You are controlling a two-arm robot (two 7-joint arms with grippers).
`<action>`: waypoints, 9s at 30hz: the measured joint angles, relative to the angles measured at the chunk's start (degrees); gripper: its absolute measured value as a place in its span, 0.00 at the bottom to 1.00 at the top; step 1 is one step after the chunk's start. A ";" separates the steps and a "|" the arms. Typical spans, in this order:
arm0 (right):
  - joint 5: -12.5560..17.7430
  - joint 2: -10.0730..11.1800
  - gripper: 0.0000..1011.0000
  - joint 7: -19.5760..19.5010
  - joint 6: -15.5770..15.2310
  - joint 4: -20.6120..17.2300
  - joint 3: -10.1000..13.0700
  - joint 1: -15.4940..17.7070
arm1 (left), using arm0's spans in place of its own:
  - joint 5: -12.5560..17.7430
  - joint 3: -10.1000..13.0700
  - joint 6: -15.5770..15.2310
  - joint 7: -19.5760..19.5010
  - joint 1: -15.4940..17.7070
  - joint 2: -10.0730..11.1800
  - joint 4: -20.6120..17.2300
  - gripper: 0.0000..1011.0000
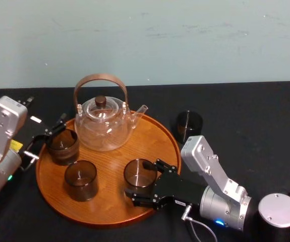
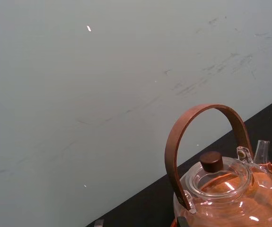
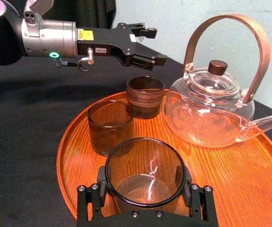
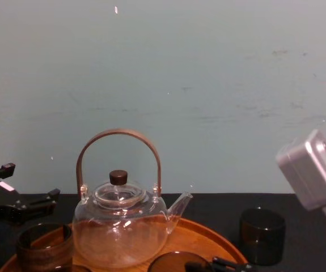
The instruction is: Pick up the glass from the table and place it on the tray.
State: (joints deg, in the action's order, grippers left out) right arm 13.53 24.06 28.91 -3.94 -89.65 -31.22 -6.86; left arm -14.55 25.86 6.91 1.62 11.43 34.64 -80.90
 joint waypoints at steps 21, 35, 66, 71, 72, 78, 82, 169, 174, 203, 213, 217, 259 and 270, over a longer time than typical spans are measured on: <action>-0.83 -2.24 0.90 0.02 0.25 3.93 -1.61 -2.44 | 0.00 0.00 0.00 0.00 0.00 0.00 0.00 0.99; -0.84 -2.07 0.91 0.02 0.25 3.81 -1.54 -2.36 | 0.00 0.00 0.00 0.00 0.00 0.00 0.00 0.99; 0.38 1.01 0.99 0.00 4.60 -3.14 1.27 -0.01 | 0.00 0.00 0.00 0.00 0.00 0.00 0.00 0.99; 1.24 2.28 0.99 -0.14 5.84 -5.81 2.75 1.36 | 0.00 0.00 0.00 0.00 0.00 0.00 0.00 0.99; 1.45 2.50 0.99 -0.17 6.01 -6.20 3.03 1.62 | 0.00 0.00 0.00 0.00 0.00 0.00 0.00 0.99; 2.94 4.38 0.99 -1.37 6.92 -8.82 6.09 4.08 | 0.00 0.00 0.00 0.00 0.00 0.00 0.00 0.99; 4.01 5.66 0.99 -2.74 6.99 -10.17 8.78 6.16 | 0.00 0.00 0.00 0.00 0.00 0.00 0.00 0.99; 2.15 -0.86 0.99 -0.60 2.21 21.83 9.47 -14.32 | 0.00 0.00 0.00 0.00 0.00 0.00 0.00 0.99; 1.92 -1.72 0.99 0.17 2.85 23.99 8.81 -15.85 | 0.00 0.00 0.00 0.00 0.00 0.00 0.00 0.99; 1.79 -4.05 0.99 2.03 4.11 30.92 7.35 -19.11 | 0.00 0.00 0.00 0.00 0.00 0.00 0.00 0.99; 1.98 -4.05 0.99 2.24 4.15 31.35 7.34 -19.02 | 0.00 0.00 0.00 0.00 0.00 0.00 0.00 0.99; 1.95 -4.06 0.99 2.10 4.15 31.35 7.33 -18.90 | 0.00 0.00 0.00 0.00 0.00 0.00 0.00 0.99; 2.07 -3.98 0.88 2.02 4.11 31.08 7.54 -18.79 | 0.00 0.00 0.00 0.00 0.00 0.00 0.00 0.99; 2.76 -2.59 0.89 1.51 3.86 27.14 8.48 -17.18 | 0.00 0.00 0.00 0.00 0.00 0.00 0.00 0.99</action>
State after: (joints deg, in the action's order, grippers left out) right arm 16.29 21.47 30.42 -0.08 -62.52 -22.74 -24.04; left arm -14.55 25.86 6.91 1.62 11.43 34.65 -80.90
